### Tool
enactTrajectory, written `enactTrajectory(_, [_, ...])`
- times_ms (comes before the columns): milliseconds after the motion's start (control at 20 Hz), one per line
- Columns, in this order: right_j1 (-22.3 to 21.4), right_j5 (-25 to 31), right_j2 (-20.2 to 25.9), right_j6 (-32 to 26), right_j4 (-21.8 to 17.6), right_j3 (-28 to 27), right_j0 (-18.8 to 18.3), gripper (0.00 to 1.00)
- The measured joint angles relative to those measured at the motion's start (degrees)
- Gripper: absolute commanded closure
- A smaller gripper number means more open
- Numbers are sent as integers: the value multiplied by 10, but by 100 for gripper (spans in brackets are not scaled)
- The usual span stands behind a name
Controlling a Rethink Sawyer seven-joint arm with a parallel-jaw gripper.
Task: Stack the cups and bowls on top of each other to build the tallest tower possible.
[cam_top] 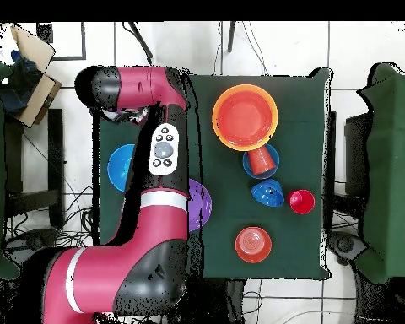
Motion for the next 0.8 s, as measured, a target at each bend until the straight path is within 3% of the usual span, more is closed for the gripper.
enactTrajectory(800, [-3, 0, -10, 0, -4, -1, 0, 0])
